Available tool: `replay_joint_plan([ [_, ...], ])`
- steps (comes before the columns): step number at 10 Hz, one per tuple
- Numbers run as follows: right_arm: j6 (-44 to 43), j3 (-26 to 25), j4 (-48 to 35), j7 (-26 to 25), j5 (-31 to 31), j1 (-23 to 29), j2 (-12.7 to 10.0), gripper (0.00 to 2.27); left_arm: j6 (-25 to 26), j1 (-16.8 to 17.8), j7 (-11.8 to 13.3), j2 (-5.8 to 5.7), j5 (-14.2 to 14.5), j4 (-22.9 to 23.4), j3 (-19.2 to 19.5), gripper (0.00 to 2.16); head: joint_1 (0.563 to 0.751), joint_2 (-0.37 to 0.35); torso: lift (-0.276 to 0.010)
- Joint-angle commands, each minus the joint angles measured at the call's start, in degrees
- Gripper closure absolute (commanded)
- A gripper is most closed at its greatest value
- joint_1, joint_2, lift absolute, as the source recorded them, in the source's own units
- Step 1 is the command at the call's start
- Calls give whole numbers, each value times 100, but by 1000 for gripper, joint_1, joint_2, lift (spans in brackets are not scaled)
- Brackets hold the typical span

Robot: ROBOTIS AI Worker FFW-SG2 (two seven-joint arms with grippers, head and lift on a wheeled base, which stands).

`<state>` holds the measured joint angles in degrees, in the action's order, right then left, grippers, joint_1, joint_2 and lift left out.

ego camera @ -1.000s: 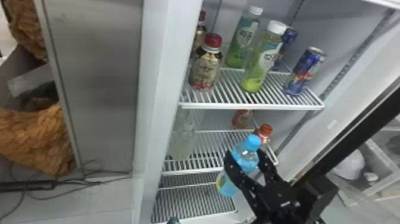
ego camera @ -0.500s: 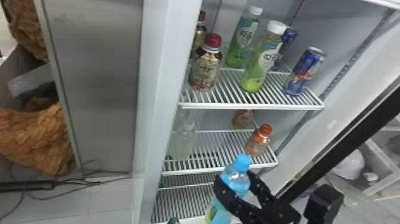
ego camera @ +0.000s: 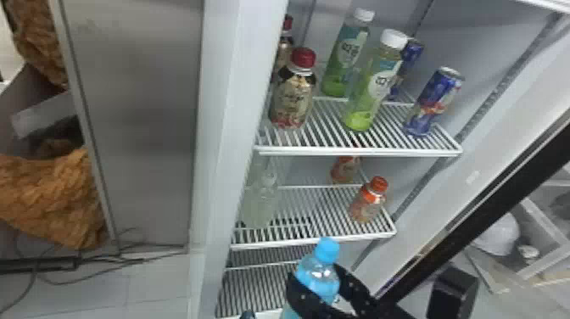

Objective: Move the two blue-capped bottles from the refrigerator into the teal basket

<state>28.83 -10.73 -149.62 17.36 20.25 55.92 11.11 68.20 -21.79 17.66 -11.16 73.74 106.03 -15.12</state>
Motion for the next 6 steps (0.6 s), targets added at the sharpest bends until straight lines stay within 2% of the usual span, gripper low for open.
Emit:
replay_joint_plan([
  [1,294,45,-92,22,102,32,32,636,0,0,0,0,0,-7,-9,1138,695,-350,-140],
  [3,829,45,-204,39,243,103,67,636,0,0,0,0,0,7,0,1138,695,-350,-140],
  [6,1644,36,63,286,313,-179,128,634,0,-14,0,9,0,7,0,1138,695,-350,-140],
])
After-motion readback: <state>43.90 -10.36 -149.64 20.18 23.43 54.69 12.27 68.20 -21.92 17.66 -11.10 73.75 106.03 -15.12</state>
